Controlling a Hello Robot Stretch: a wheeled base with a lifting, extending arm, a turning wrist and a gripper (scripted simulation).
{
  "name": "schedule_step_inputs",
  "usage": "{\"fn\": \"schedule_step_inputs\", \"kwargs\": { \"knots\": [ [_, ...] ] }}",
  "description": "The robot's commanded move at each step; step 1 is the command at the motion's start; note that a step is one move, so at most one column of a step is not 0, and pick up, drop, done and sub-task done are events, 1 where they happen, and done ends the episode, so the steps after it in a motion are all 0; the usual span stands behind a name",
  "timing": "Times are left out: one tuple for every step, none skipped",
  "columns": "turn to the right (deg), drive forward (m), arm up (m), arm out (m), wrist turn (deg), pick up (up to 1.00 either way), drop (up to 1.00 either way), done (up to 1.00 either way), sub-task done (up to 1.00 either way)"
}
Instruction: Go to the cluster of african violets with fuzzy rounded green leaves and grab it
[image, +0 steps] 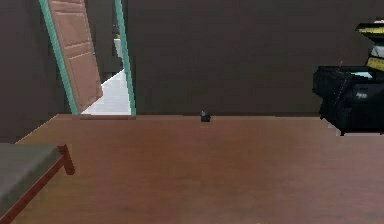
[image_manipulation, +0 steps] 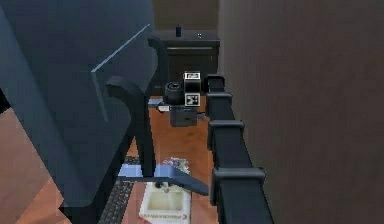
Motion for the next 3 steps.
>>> {"fn": "schedule_step_inputs", "kwargs": {
  "knots": [
    [0.0, 0.0, -0.3, 0.0, 0.0, 0.0, 0.0, 0.0, 0.0],
    [0.0, 0.0, 0.0, 0.0, 0.0, 1.0, 0.0, 0.0, 0.0],
    [0.0, 0.0, 0.1, 0.0, 0.0, 0.0, 0.0, 0.0, 0.0]
  ]
}}
